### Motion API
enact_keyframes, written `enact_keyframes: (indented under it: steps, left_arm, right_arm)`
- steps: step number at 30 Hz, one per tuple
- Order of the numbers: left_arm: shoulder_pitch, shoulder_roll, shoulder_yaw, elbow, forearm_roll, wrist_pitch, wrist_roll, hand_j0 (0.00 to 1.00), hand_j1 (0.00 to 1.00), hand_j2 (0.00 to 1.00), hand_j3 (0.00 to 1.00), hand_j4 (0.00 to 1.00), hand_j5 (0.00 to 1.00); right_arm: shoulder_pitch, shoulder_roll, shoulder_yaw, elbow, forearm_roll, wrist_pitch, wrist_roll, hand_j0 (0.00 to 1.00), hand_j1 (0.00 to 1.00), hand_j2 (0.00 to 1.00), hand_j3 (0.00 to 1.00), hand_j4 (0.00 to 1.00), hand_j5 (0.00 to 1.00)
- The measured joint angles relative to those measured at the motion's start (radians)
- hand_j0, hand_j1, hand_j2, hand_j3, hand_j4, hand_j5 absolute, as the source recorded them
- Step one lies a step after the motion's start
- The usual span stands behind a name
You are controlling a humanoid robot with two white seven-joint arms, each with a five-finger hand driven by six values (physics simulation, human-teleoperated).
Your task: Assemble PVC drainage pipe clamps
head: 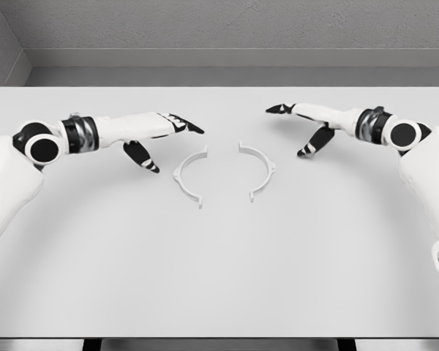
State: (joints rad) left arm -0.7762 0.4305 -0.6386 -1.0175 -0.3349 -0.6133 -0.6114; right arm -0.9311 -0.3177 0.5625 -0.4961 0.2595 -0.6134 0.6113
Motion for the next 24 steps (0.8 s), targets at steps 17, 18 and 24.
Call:
enact_keyframes:
  steps: [17,18,24]
  left_arm:
    - [-0.008,-0.056,0.008,0.196,0.152,0.0,0.0,1.0,1.0,1.0,1.0,1.0,1.0]
    - [-0.008,-0.061,0.008,0.197,0.153,0.0,0.0,1.0,1.0,1.0,1.0,1.0,1.0]
    - [-0.008,-0.079,0.009,0.213,0.148,0.0,0.0,1.0,1.0,1.0,1.0,1.0,1.0]
  right_arm:
    - [0.046,-0.005,0.003,0.003,-0.181,0.0,0.0,1.0,1.0,1.0,1.0,1.0,1.0]
    - [0.046,-0.005,0.003,0.004,-0.182,0.0,0.0,1.0,1.0,1.0,1.0,1.0,1.0]
    - [0.046,-0.007,0.001,0.004,-0.182,0.0,0.0,1.0,1.0,1.0,1.0,1.0,1.0]
